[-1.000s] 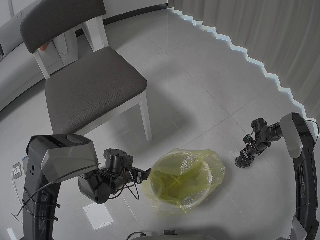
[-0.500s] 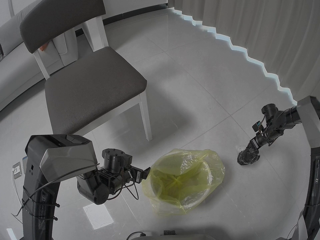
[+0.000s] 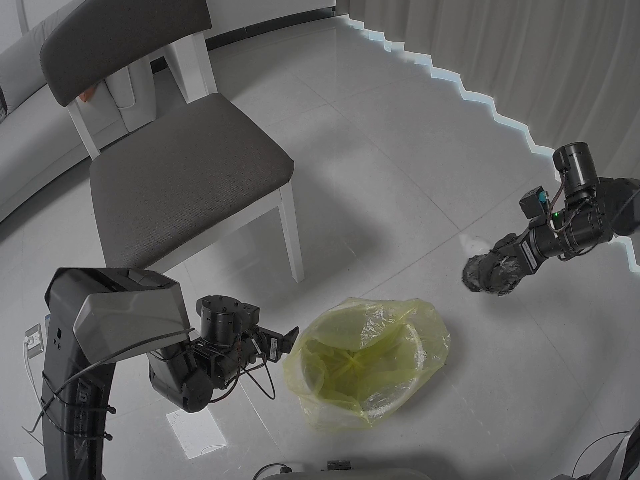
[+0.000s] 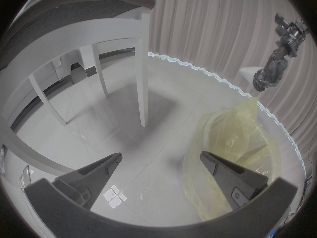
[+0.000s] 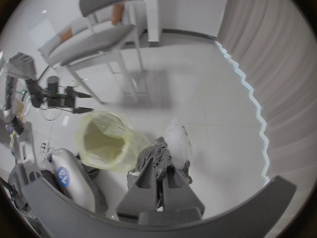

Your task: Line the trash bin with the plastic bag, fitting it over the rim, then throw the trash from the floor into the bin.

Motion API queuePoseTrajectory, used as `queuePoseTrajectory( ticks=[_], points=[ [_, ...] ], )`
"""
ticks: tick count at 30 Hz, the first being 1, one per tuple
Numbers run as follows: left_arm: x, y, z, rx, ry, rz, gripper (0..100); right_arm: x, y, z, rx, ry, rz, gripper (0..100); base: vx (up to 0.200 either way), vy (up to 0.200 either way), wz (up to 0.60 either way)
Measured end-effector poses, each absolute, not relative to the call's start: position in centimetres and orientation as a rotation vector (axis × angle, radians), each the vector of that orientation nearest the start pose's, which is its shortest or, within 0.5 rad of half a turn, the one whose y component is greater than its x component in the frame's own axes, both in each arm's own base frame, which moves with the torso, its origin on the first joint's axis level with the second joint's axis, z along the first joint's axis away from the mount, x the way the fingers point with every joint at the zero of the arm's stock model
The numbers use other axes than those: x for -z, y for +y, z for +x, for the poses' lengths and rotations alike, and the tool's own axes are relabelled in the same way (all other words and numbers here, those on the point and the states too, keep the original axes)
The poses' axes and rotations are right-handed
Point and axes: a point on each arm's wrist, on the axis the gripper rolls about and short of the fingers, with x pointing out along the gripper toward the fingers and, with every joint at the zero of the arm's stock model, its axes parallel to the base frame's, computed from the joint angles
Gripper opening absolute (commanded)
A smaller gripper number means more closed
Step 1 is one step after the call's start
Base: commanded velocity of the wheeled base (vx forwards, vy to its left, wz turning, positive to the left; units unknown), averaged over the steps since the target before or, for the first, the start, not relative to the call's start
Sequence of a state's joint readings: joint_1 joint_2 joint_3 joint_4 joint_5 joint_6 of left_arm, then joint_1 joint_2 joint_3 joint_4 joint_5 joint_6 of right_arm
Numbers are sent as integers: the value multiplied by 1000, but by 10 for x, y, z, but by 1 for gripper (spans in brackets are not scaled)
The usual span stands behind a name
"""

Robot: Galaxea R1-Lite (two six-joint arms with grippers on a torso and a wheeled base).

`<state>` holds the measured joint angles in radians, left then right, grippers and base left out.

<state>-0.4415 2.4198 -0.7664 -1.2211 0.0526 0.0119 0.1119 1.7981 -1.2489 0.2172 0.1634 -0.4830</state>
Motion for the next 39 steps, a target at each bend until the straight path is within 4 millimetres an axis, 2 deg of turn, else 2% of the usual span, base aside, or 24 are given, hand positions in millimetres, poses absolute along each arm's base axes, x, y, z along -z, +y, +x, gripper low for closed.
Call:
queuePoseTrajectory(
  ticks=[3,7,11,14,22,39],
  points=[
    [23,-161,342,385,414,117,100,-204,69,297,-526,652,-447,0,0,0,0],
    [19,-163,340,390,393,113,100,-206,101,265,-624,606,-427,0,0,0,0],
    [15,-165,339,398,361,106,100,-199,123,243,-704,581,-407,0,0,0,0],
    [14,-166,338,401,348,103,100,-191,135,234,-753,595,-407,0,0,0,0],
    [13,-165,337,399,334,99,100,-166,157,234,-827,673,-431,0,0,0,0],
    [13,-163,335,397,317,94,100,-114,192,266,-901,795,-446,0,0,0,0]
  ],
)
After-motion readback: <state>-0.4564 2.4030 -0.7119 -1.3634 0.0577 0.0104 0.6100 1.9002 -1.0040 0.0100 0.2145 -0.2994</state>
